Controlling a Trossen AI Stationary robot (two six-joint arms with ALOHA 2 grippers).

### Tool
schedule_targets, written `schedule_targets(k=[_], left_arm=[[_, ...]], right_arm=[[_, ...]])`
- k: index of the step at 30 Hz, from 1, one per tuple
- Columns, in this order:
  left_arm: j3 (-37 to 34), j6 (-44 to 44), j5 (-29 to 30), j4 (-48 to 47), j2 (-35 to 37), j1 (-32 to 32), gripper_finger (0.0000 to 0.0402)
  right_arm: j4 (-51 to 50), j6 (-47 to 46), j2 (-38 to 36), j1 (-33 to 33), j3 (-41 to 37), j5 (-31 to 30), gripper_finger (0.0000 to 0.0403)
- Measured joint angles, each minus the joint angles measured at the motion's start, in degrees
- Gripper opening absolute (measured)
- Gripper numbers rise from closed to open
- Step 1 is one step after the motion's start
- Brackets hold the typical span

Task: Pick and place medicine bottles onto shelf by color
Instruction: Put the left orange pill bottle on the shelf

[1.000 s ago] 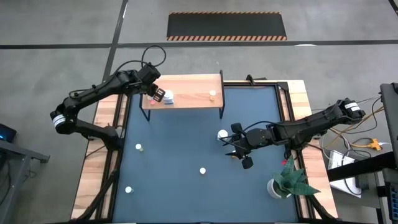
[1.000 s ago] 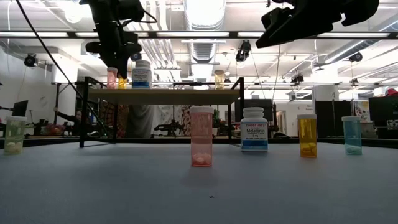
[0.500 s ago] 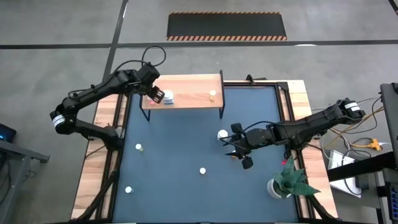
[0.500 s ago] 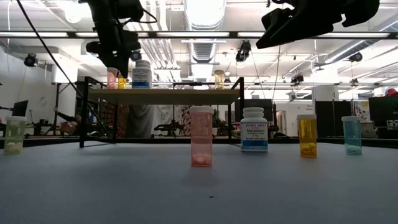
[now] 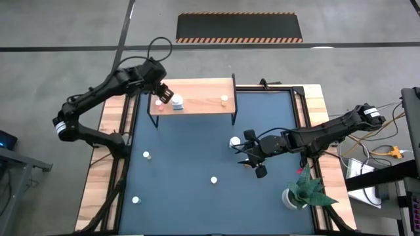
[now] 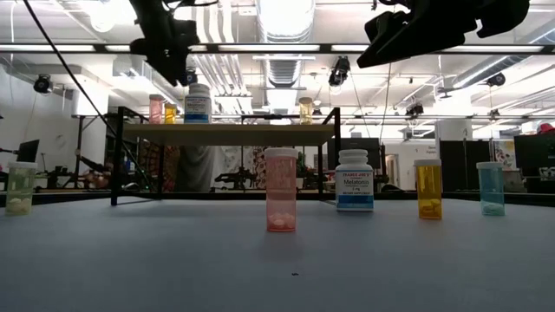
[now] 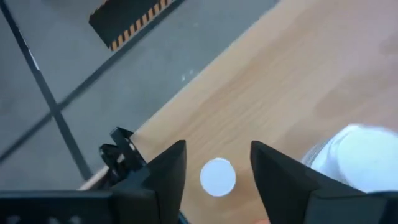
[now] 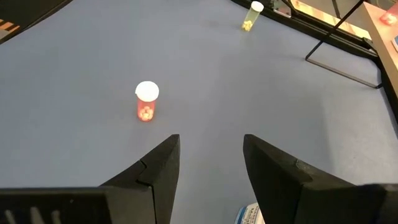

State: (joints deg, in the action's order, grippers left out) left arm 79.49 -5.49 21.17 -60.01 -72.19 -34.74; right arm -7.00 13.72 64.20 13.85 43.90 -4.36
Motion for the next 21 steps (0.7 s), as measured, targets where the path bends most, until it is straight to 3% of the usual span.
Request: schedule_targets(k=[5, 12, 21], left_arm=[[-0.09, 4.71, 0.07, -2.32, -0.51, -0.07, 0.0096], [-0.24, 4.41, 0.07, -2.3, -0.52, -0.07, 0.0013], [-1.13, 3.3, 0.08, -1.53, -0.63, -0.07, 0.0005]], right_arm=[[0.04, 0.0, 0.0, 0.0, -0.18, 0.09, 0.0169], [0.04, -0.13, 0.0, 0.01, -0.59, 0.09, 0.0169], [0.04, -0.17, 0.0, 0.0, -0.59, 0.07, 0.0169]])
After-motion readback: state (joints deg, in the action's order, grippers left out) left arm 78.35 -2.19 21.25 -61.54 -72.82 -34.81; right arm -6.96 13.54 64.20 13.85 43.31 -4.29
